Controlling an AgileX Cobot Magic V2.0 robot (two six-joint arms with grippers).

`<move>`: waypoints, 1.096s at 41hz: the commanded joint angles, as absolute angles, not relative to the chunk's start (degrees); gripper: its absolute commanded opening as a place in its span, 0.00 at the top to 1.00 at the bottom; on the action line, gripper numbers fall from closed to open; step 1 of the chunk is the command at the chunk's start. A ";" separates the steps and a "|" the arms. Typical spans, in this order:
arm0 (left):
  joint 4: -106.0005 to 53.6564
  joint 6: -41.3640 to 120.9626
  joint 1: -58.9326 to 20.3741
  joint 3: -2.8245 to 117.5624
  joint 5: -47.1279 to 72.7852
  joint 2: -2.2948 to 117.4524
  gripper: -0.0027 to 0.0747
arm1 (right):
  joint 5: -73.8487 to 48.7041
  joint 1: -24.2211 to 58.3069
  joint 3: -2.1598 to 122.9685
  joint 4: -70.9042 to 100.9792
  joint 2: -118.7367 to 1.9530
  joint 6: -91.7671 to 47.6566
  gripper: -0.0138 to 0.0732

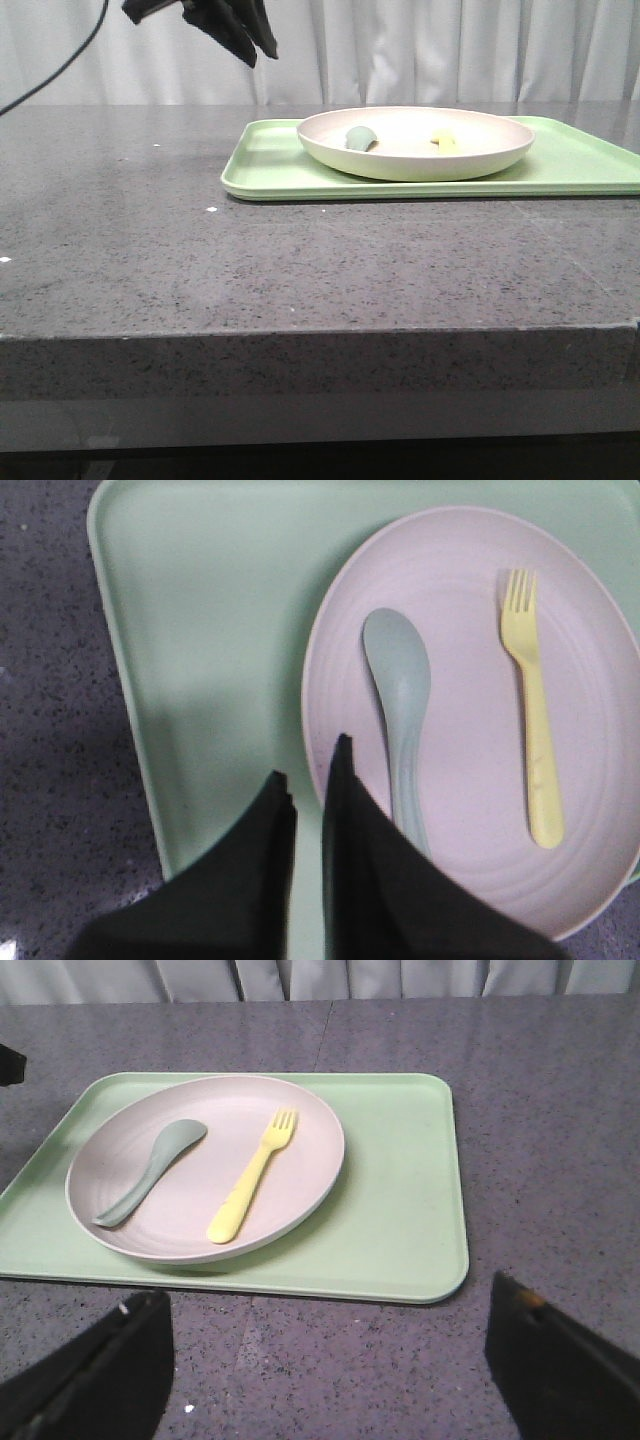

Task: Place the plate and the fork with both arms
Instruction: 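Open the left gripper and raise it away from the plate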

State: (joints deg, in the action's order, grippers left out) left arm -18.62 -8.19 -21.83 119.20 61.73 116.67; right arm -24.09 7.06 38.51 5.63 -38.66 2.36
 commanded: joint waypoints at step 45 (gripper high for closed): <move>-5.74 -4.65 -2.25 63.03 34.33 67.98 0.99 | -19.95 6.97 40.66 5.31 -38.81 2.01 0.09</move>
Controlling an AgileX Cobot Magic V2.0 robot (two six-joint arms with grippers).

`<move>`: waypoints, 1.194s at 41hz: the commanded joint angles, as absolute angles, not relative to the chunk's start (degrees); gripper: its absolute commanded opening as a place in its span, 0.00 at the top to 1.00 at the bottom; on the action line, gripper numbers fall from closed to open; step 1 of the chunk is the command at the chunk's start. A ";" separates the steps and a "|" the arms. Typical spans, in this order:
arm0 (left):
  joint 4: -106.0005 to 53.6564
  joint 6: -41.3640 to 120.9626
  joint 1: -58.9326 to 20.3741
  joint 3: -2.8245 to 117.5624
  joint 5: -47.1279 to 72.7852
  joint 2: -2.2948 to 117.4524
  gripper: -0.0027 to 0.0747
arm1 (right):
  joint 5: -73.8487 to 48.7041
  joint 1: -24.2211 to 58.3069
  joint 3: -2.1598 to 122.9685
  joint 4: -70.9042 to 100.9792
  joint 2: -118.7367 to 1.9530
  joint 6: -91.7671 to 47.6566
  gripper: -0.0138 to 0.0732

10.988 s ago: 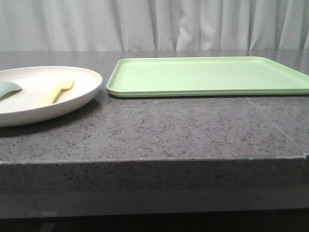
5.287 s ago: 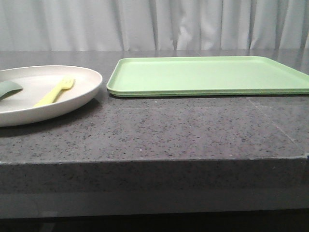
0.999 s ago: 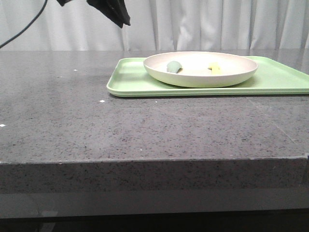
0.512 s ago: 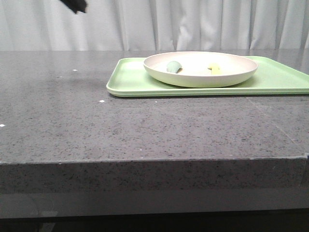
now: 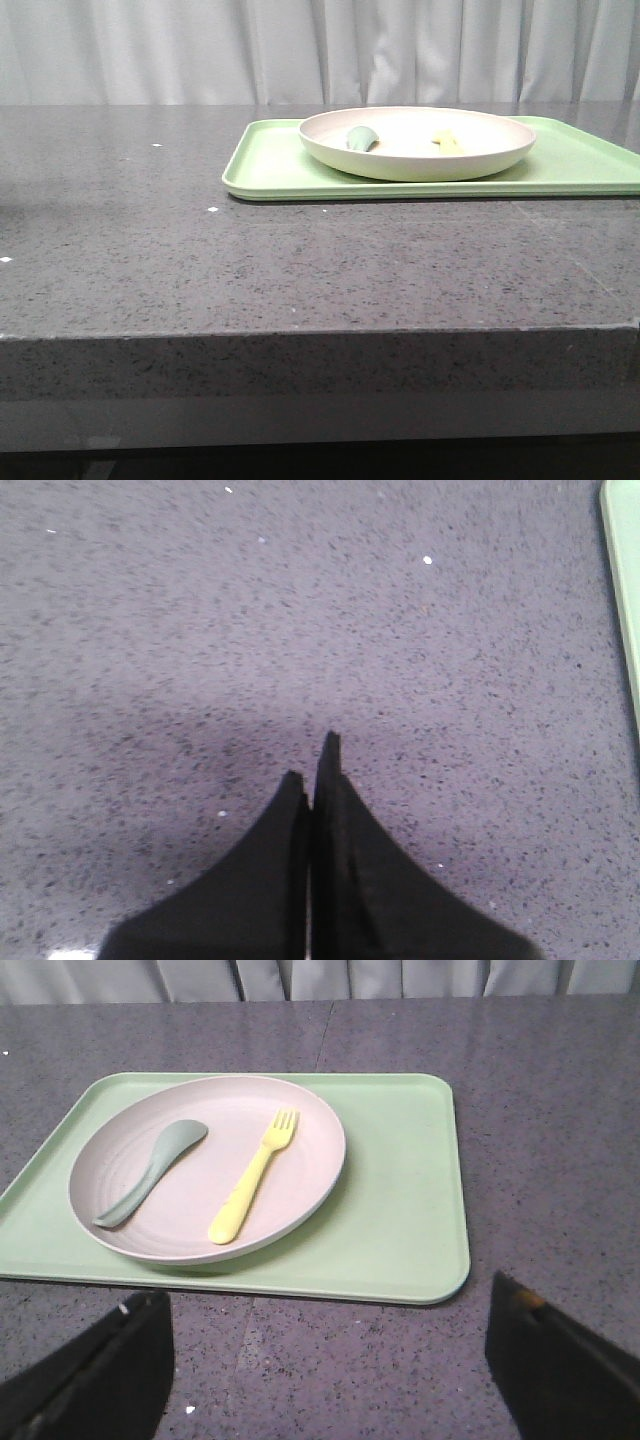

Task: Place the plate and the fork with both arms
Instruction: 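Open the left gripper and raise it away from the plate, then lower the right gripper onto the yellow fork and close on it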

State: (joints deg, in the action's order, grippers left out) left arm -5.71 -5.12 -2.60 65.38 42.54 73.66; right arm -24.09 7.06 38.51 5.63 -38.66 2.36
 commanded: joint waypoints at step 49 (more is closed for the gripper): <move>-2.32 -4.44 -2.25 27.04 17.23 17.31 0.99 | -21.07 6.97 57.57 9.35 -66.39 2.01 0.09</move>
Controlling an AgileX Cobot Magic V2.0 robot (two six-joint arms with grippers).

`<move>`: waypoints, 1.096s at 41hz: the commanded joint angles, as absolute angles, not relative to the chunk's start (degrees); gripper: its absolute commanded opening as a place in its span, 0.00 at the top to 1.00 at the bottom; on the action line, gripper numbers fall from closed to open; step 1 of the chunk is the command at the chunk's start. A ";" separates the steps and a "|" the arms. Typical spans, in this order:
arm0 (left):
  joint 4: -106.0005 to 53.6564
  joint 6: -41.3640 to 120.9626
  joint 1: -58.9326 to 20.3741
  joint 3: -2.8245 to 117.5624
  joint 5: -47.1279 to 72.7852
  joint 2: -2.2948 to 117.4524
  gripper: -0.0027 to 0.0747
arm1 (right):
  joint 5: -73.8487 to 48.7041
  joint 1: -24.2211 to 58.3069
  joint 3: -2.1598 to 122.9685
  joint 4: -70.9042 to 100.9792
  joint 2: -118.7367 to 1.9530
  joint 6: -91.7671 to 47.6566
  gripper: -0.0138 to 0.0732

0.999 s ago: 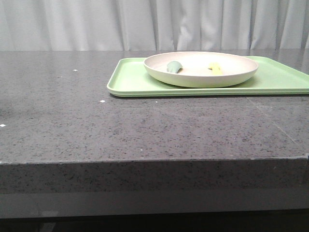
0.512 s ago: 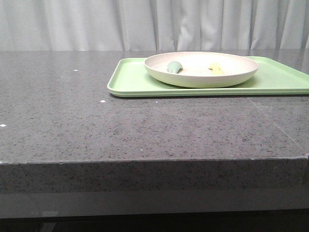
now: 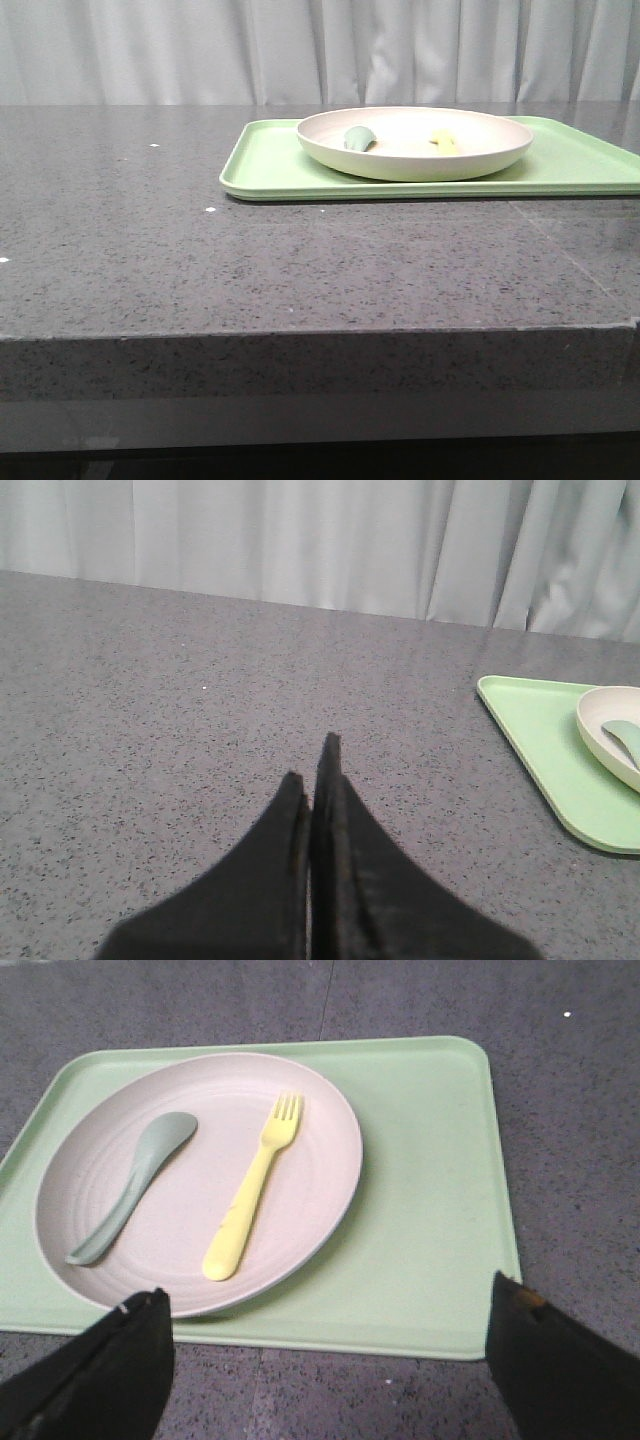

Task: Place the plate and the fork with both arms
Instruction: 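Lower the right gripper onto the yellow fork and close on it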

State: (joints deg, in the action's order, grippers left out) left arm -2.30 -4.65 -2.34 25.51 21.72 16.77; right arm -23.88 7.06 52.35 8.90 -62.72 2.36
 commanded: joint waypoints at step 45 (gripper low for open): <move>-2.32 -4.44 -2.25 27.04 17.23 17.31 0.99 | -38.02 11.74 94.22 9.88 -105.78 3.64 0.09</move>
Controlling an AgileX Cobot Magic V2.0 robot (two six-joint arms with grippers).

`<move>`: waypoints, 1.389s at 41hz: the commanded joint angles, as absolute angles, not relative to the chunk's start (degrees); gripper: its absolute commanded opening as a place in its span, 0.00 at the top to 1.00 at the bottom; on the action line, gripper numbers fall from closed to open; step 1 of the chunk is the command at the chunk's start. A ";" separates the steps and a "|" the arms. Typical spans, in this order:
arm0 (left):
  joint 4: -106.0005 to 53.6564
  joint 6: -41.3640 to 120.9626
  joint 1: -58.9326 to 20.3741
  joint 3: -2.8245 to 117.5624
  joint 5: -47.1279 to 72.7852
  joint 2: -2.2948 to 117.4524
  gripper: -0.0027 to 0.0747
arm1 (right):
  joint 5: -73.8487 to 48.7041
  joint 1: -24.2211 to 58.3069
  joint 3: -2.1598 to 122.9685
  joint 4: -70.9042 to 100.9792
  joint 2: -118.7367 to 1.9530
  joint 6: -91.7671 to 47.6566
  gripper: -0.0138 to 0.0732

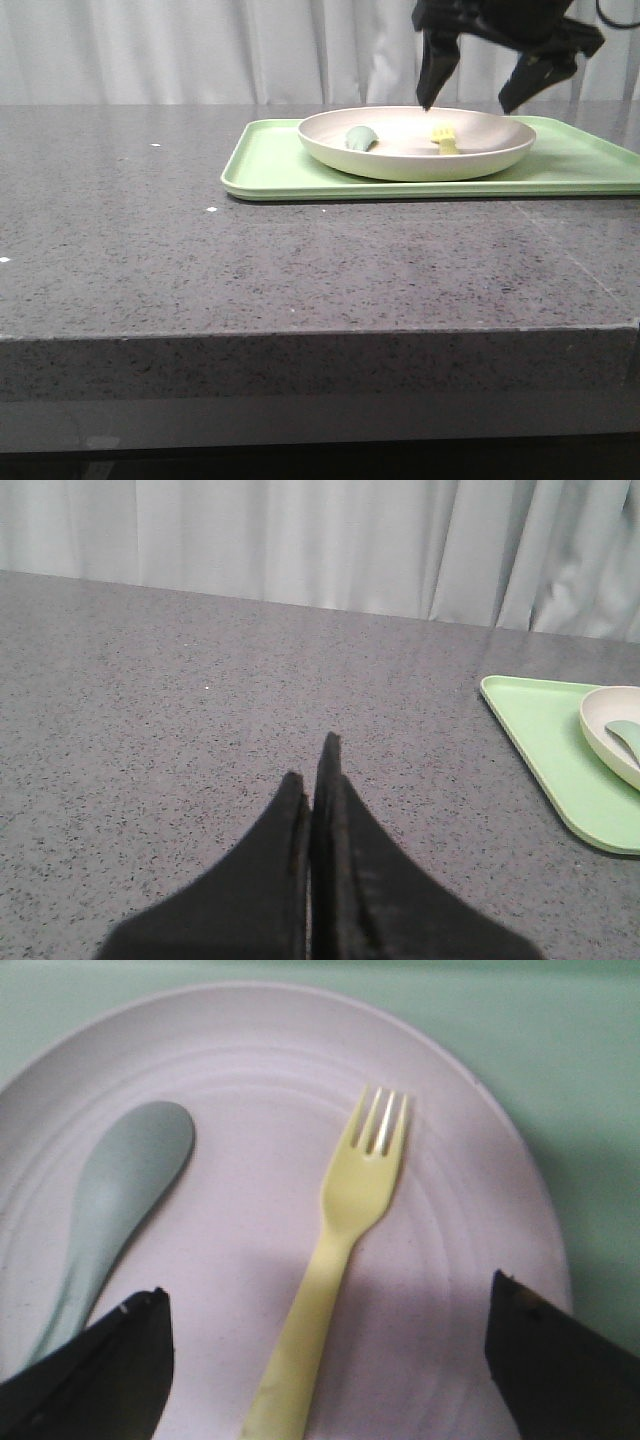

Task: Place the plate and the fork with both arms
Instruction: 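Lower the right gripper onto the yellow fork and close on it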

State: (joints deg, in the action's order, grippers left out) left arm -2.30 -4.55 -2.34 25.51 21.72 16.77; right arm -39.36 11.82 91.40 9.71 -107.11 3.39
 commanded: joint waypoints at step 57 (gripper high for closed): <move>-2.32 -4.44 -2.25 27.04 17.23 17.31 0.99 | -39.72 11.78 95.70 9.88 -108.94 3.64 0.86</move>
